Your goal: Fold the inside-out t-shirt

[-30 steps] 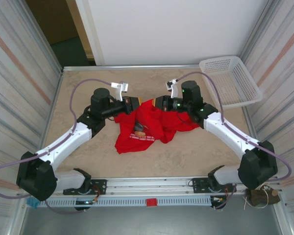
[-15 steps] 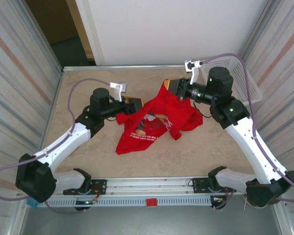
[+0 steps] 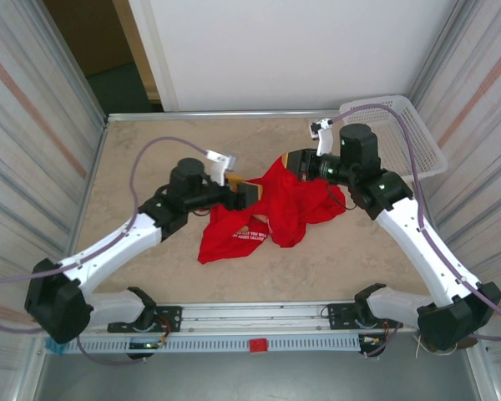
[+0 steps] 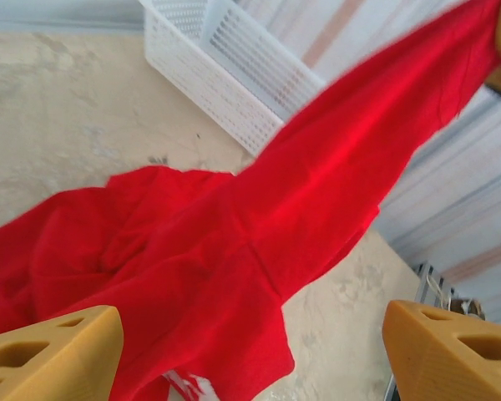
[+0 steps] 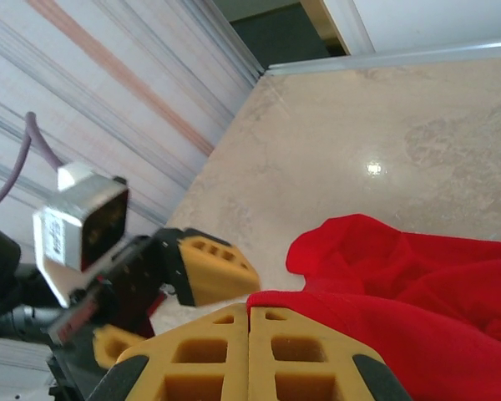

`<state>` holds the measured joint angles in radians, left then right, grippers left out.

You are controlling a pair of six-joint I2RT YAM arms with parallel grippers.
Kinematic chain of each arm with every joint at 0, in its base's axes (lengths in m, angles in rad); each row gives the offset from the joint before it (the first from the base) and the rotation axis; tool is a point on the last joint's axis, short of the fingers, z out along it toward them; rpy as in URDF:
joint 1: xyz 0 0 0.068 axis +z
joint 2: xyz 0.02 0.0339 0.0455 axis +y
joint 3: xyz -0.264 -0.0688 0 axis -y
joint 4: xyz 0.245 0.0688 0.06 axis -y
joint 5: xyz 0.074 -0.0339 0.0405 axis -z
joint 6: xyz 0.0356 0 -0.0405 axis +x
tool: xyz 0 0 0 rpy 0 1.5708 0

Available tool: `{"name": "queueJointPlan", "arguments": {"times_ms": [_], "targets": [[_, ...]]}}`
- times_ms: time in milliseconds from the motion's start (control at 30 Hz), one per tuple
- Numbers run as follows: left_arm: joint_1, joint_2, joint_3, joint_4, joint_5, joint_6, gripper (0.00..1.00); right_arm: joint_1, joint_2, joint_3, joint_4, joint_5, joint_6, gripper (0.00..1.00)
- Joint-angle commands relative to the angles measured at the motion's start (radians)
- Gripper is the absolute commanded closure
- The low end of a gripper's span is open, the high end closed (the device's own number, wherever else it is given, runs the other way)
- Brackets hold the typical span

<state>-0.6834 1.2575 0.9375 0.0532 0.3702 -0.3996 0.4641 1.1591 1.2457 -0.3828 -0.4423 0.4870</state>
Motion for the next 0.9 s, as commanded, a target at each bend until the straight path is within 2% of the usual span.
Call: {"name": "queueJointPlan", "arguments": {"times_ms": [0, 67, 100, 133, 200, 267, 300, 467, 733, 833, 867], "targets": [[-0.029, 0.089, 0.095, -0.003, -0.088, 0.080, 0.18, -0.002, -0.010, 0.001, 0.042, -0.015, 0.015, 1.00], [-0.029, 0.143, 0.129, 0.006, -0.131, 0.081, 0.19, -0.002, -0.024, 0.007, 0.040, -0.019, 0.018, 1.00], [-0.029, 0.166, 0.143, 0.009, -0.142, 0.087, 0.22, -0.003, -0.034, 0.012, 0.034, -0.019, 0.018, 1.00], [-0.028, 0.187, 0.162, 0.002, -0.155, 0.096, 0.31, -0.006, -0.047, 0.024, 0.023, -0.016, 0.015, 1.00], [-0.022, 0.210, 0.189, -0.023, -0.180, 0.103, 0.60, -0.021, -0.078, 0.048, -0.002, 0.005, 0.004, 1.00], [-0.005, 0.200, 0.189, -0.024, -0.180, 0.098, 0.96, -0.053, -0.122, 0.071, -0.030, 0.053, -0.009, 1.00], [0.001, 0.188, 0.184, -0.024, -0.179, 0.097, 1.00, -0.070, -0.140, 0.081, -0.039, 0.061, -0.013, 1.00], [0.024, 0.105, 0.174, -0.035, -0.170, 0.120, 1.00, -0.115, -0.198, 0.128, -0.074, 0.133, -0.047, 1.00], [0.052, 0.029, 0.178, -0.042, -0.108, 0.143, 1.00, -0.117, -0.113, 0.095, -0.108, 0.152, -0.083, 1.00], [0.056, 0.018, 0.174, -0.045, -0.078, 0.146, 1.00, -0.119, -0.070, -0.011, -0.078, 0.097, -0.084, 0.49], [0.056, 0.016, 0.173, -0.046, -0.070, 0.147, 1.00, -0.119, -0.061, -0.073, -0.034, 0.057, -0.078, 0.41]]}}
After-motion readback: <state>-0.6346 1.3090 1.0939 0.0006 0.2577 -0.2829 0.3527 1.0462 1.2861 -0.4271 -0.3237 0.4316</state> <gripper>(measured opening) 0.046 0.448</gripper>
